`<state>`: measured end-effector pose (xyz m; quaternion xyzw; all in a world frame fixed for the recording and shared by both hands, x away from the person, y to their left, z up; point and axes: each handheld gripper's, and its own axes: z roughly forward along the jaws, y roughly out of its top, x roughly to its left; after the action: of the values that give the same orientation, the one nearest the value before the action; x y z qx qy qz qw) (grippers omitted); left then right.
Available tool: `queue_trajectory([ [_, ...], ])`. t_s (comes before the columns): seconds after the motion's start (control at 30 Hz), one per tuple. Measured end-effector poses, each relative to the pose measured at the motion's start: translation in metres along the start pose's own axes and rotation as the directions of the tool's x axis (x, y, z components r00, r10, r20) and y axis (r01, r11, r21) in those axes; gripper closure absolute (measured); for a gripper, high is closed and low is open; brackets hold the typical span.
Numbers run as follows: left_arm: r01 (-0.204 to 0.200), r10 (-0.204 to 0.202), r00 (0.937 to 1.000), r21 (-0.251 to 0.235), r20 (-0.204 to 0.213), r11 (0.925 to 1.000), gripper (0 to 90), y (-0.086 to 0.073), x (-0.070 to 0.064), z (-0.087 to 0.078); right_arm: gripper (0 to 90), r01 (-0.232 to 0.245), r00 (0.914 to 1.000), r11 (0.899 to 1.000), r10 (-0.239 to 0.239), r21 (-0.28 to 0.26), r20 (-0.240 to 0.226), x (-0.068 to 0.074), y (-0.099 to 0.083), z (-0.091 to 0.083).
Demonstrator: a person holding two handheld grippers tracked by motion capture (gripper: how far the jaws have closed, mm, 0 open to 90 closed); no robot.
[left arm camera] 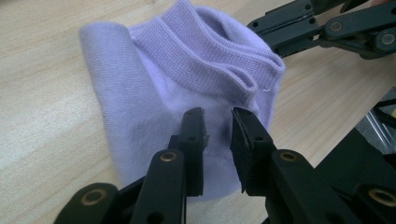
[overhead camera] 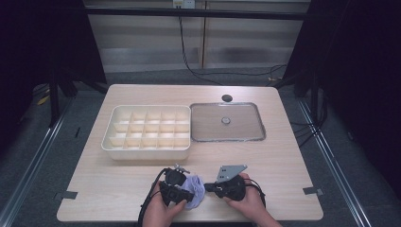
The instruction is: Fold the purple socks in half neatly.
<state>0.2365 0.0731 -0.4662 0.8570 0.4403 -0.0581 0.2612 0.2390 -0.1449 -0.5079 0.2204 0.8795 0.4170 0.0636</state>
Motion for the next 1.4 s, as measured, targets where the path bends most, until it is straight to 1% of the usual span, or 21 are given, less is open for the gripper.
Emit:
queue_trajectory([
  [0.03,0.015,-0.015,0.9999,-0.014,0.003,0.9998,73.1,0.0,0.0,-0.001,89.6,0.001,1.0,1.0,-0.001,0.0,0.0,0.0,0.0,0.0],
  [0.17,0.028,-0.028,0.9996,-0.04,-0.001,0.9988,72.2,0.001,0.005,-0.008,89.6,0.002,1.0,1.0,-0.002,0.0,0.001,0.0,0.0,0.0],
  [0.33,0.036,-0.036,0.9992,-0.05,-0.014,0.9981,69.2,0.002,0.012,-0.019,89.6,-0.003,1.0,1.0,0.003,-0.001,-0.003,0.0,0.0,0.0],
  [0.47,0.057,-0.059,0.998,-0.066,-0.022,0.9962,66.7,0.003,0.017,-0.024,89.6,-0.003,1.0,1.0,0.003,-0.001,-0.003,0.0,0.0,0.0],
  [0.53,0.054,-0.055,0.9982,-0.05,-0.023,0.9973,66.0,0.003,0.021,-0.025,89.6,-0.003,1.0,1.0,0.003,0.0,-0.003,0.0,0.0,0.0],
  [0.57,0.067,-0.069,0.9974,-0.055,-0.021,0.9962,65.5,0.003,0.022,-0.025,89.6,-0.003,1.0,1.0,0.003,0.0,-0.003,0.0,0.0,0.0],
  [0.63,0.068,-0.069,0.9974,-0.052,-0.021,0.9963,64.4,0.002,0.025,-0.026,89.6,-0.003,1.0,1.0,0.003,0.0,-0.003,0.0,0.0,0.0],
  [0.67,0.078,-0.079,0.9966,-0.06,-0.022,0.9952,63.6,0.002,0.025,-0.026,89.6,-0.003,1.0,1.0,0.003,0.0,-0.003,0.0,0.0,0.0],
  [0.83,0.075,-0.076,0.9967,-0.056,-0.027,0.9956,62.8,0.0,0.029,-0.027,89.6,-0.001,1.0,1.0,0.001,-0.001,-0.002,0.0,0.0,0.0],
  [0.87,0.086,-0.088,0.9958,-0.064,-0.028,0.9942,62.8,0.0,0.029,-0.027,89.6,-0.001,1.0,1.0,0.001,-0.001,-0.002,0.0,0.0,0.0],
  [0.93,0.083,-0.085,0.9958,-0.06,-0.033,0.9947,62.5,-0.001,0.032,-0.028,89.6,-0.002,1.0,1.0,0.002,0.0,-0.002,0.0,0.0,0.0],
  [0.97,0.092,-0.095,0.995,-0.066,-0.034,0.9935,62.3,-0.001,0.033,-0.028,89.6,-0.002,1.0,1.0,0.002,0.0,-0.003,0.0,0.0,0.0],
  [1.0,0.09,-0.092,0.9951,-0.059,-0.035,0.9942,61.9,-0.002,0.035,-0.028,89.6,-0.003,1.0,1.0,0.003,0.0,-0.003,0.0,0.0,0.0],
  [1.03,0.103,-0.105,0.9939,-0.061,-0.034,0.9929,61.7,-0.002,0.035,-0.028,89.6,-0.003,1.0,1.0,0.003,0.0,-0.003,0.0,0.0,0.0],
  [1.07,0.097,-0.099,0.9944,-0.05,-0.036,0.994,61.5,-0.002,0.037,-0.028,89.6,-0.002,1.0,1.0,0.002,-0.001,-0.004,0.0,0.0,0.0],
  [1.2,0.126,-0.128,0.9913,-0.046,-0.03,0.9909,60.7,-0.004,0.041,-0.025,89.6,-0.002,1.0,1.0,0.002,-0.001,-0.003,0.0,0.0,0.0],
  [1.23,0.12,-0.122,0.9921,-0.041,-0.03,0.9919,61.3,-0.004,0.043,-0.025,89.6,-0.003,1.0,1.0,0.003,-0.001,-0.003,0.0,0.0,0.0],
  [1.27,0.129,-0.131,0.991,-0.045,-0.028,0.9906,61.5,-0.005,0.043,-0.024,89.6,-0.004,1.0,1.0,0.004,-0.001,-0.004,0.0,0.0,0.0],
  [1.3,0.126,-0.127,0.9916,-0.04,-0.022,0.9912,61.4,-0.005,0.044,-0.025,89.6,-0.004,1.0,1.0,0.004,-0.001,-0.004,0.0,0.0,0.0],
  [1.33,0.139,-0.141,0.9899,-0.051,-0.02,0.9889,61.1,-0.006,0.044,-0.024,89.6,-0.004,1.0,1.0,0.004,-0.002,-0.008,-0.001,0.0,0.0],
  [1.4,0.139,-0.14,0.9899,-0.042,-0.023,0.9894,61.1,-0.007,0.045,-0.023,89.6,-0.004,1.0,1.0,0.004,0.0,-0.006,0.0,0.0,0.0],
])
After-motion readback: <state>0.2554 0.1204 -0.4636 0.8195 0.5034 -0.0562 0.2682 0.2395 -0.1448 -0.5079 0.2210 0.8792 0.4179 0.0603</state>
